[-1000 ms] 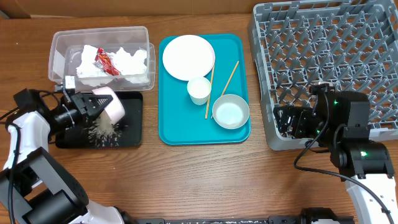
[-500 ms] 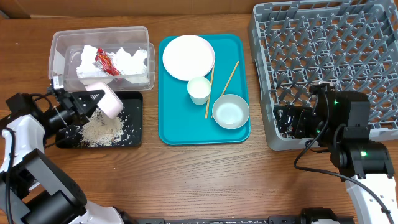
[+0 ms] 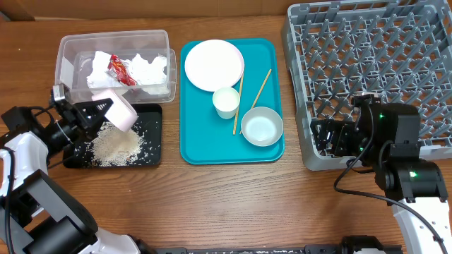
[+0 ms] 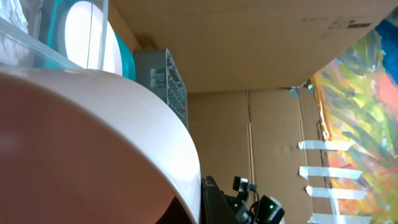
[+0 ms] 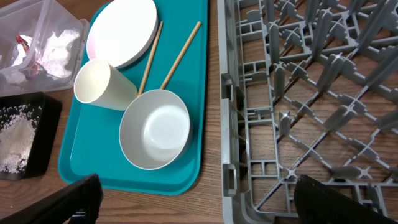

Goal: Sort waste into correct bins and load items into the dishwasher
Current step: 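Tip the pink bowl over the black tray to pour out the rice, then set the empty pink bowl back on the teal tray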

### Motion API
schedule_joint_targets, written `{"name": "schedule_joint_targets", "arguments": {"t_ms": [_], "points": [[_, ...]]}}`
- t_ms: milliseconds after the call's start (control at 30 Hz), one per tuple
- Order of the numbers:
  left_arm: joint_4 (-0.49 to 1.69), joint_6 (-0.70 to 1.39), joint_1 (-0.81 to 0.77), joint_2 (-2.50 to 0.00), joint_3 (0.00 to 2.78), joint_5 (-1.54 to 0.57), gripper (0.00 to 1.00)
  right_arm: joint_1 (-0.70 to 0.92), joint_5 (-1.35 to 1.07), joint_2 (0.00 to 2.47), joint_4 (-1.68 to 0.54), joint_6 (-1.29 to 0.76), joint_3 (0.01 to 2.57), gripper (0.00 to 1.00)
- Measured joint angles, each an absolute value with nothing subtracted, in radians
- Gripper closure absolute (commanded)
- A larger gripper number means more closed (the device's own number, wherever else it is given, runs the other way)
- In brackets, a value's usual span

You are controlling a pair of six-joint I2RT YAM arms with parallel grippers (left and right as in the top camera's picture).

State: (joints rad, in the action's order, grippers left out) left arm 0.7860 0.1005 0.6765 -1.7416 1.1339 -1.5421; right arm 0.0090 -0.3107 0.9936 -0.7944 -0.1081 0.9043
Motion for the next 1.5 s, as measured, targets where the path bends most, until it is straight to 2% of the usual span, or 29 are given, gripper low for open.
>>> {"name": "schedule_joint_targets", "arguments": {"t_ms": [367, 633, 733, 867, 1033, 1233, 1500], "points": [[0.804, 0.231, 0.675, -1.742, 1.134, -1.553, 0.96, 0.009, -0.31, 0.994, -0.778, -0.108, 0.904, 0.0], [0.807, 0.224, 0.636, -1.742, 1.134, -1.553, 0.96, 0.009, -0.31, 0.994, -0.778, -0.108, 0.904, 0.0], [0.807, 0.19, 0.602, -1.74, 1.134, -1.551, 0.96, 0.009, -0.31, 0.994, -0.778, -0.108, 0.904, 0.0], [0.765, 0.177, 0.474, -1.71, 1.133, -1.479, 0.96, 0.009, -0.31, 0.994, -0.777, -0.108, 0.904, 0.0], [0.703, 0.215, 0.221, -1.636, 1.134, -1.219, 0.96, 0.009, -0.31, 0.994, -0.778, -0.108, 0.904, 0.0], [0.704, 0.297, -0.115, -1.618, 1.134, -0.737, 0.96, 0.009, -0.31, 0.994, -0.778, -0.108, 0.904, 0.0], [0.709, 0.392, -0.386, -1.624, 1.134, -0.252, 0.92, 0.009, -0.31, 0.994, -0.777, -0.108, 0.904, 0.0]]}}
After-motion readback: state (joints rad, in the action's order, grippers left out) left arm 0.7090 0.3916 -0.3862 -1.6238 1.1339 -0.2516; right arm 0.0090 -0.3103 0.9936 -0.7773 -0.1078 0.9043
